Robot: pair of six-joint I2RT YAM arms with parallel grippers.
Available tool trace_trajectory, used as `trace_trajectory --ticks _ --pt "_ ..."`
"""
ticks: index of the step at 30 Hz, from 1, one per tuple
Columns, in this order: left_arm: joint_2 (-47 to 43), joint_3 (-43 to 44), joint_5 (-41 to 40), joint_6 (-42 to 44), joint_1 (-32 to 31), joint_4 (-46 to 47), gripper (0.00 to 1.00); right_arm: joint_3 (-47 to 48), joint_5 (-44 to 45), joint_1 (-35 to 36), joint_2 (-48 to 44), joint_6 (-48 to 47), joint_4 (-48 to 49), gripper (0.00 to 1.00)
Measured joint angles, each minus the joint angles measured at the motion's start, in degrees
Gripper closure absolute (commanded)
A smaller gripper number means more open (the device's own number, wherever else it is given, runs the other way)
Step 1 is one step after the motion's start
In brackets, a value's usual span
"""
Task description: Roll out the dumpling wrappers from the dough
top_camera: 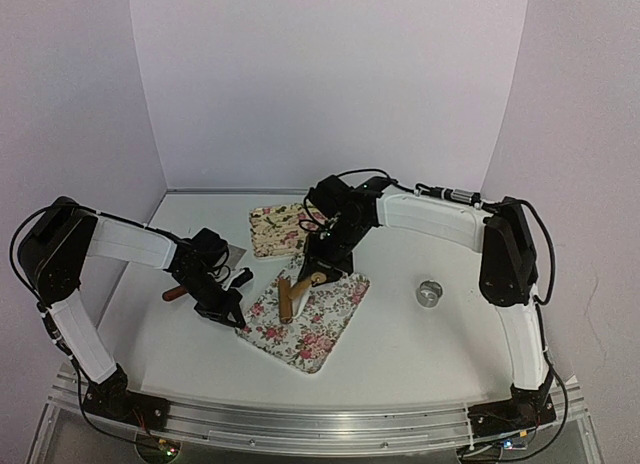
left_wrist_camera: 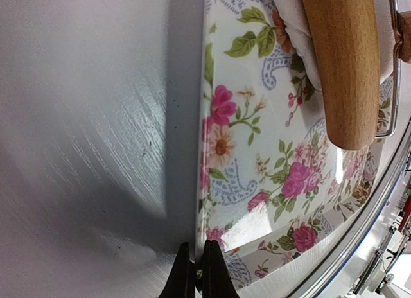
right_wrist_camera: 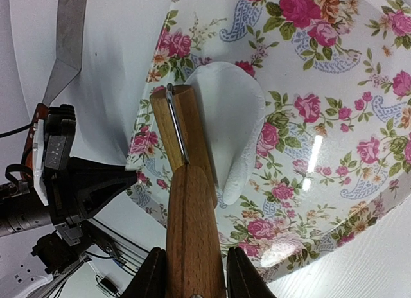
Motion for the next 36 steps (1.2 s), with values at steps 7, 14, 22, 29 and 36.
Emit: trace_trajectory --ticks 7,14,22,29,36 --pt "0.0 0.0 -0.75 -0.82 -0.02 -0.02 1.0 -2.57 0.01 -0.03 -0.8 0.72 2.52 1.0" --pt "0.0 0.0 -1.17 -1.35 -0.02 -0.04 1.0 -6.83 -0.33 -0.78 -2.95 1.24 5.16 1.0" --pt "0.0 0.0 -1.17 -1.55 0.01 -0.04 1.0 -6.37 -0.62 -1.09 -2.31 1.22 4.6 1.0" --pt "0.0 0.0 -1.22 -1.72 0.19 0.11 1.0 -5.47 -0.89 -1.59 -1.55 1.22 3.65 1.0" --pt "0.0 0.0 -1.22 -2.36 0.57 0.59 1.0 -8.18 -1.71 -2.7 -2.9 1.19 5.18 1.0"
